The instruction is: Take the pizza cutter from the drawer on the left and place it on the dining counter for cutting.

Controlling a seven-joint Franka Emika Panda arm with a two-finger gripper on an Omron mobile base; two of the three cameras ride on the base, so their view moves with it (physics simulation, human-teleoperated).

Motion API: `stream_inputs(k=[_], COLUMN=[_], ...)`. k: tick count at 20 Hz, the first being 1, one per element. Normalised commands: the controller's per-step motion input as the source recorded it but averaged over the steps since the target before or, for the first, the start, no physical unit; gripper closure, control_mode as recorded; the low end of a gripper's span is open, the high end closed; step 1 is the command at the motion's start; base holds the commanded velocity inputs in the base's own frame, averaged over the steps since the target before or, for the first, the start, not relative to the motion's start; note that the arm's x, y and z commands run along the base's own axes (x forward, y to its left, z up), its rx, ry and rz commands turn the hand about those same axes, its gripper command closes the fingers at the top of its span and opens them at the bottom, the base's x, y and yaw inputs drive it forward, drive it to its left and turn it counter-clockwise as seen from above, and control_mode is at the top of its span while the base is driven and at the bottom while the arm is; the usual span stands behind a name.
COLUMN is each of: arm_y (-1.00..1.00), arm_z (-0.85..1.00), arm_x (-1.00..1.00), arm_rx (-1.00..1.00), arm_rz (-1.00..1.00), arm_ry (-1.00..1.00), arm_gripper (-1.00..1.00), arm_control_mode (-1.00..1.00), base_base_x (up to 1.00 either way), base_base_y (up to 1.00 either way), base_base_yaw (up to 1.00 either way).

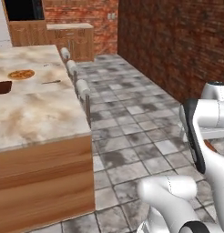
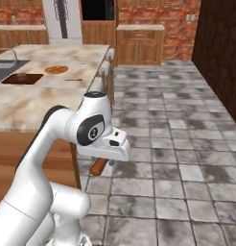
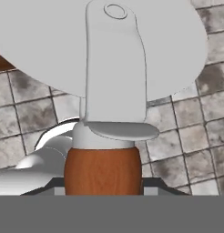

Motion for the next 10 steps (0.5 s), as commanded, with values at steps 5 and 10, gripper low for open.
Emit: stream_inputs(k=[5,10], arm_y=[0.00,0.00], arm_z=[0.00,0.00], arm_x=[0.00,0.00], arm_rx=[0.00,0.00], arm_rz=[0.00,0.00], arm_ry=[0.00,0.00], arm_gripper=[1.00,1.00], arm_control_mode=[1.00,1.00], base_base_x=[0.61,0.61], base_base_y=[-1.00,-1.00], base_base_yaw=[0.39,0.41])
